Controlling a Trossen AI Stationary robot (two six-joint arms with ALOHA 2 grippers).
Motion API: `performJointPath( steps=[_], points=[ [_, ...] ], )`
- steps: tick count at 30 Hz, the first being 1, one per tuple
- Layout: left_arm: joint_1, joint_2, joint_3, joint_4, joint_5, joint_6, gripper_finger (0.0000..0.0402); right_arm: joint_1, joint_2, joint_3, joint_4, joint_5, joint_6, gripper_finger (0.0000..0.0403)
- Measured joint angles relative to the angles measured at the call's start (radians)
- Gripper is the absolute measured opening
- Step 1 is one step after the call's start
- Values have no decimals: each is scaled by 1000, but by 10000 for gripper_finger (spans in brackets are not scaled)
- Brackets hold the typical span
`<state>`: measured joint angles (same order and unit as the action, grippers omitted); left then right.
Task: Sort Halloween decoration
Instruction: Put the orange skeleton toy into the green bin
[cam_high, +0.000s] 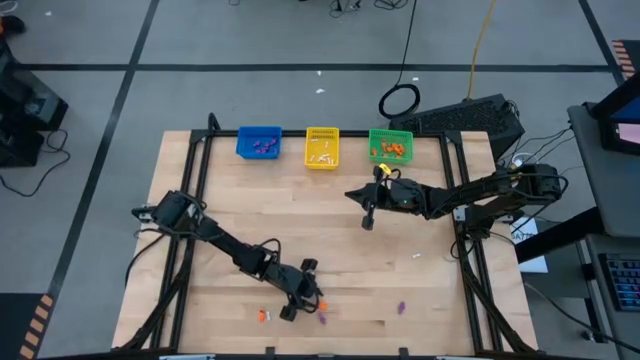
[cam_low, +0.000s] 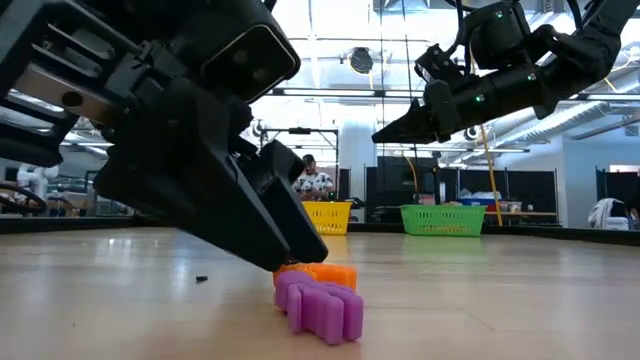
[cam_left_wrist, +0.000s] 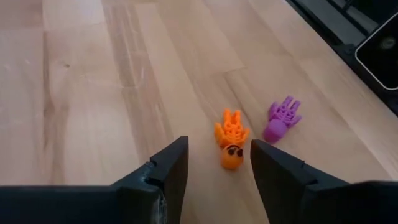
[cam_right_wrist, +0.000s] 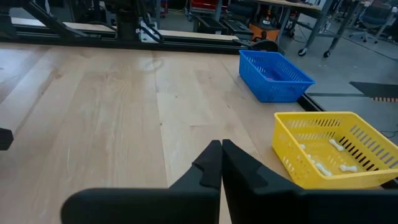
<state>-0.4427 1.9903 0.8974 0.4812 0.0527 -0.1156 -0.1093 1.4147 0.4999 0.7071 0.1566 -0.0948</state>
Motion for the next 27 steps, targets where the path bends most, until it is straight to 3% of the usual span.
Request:
performJointPath(
  steps=[12,16,22,27],
  points=[
    [11,95,72,23,73,22,168,0,1,0,6,0,1,0],
    [23,95,75,6,81,20,128,0,1,1,7,0,0,0],
    [34,92,75,-13,89,27,28,0,1,1,8,0,-2,0],
    [63,38,71,-88,60,72,16,0,1,1,8,2,2,0]
  ],
)
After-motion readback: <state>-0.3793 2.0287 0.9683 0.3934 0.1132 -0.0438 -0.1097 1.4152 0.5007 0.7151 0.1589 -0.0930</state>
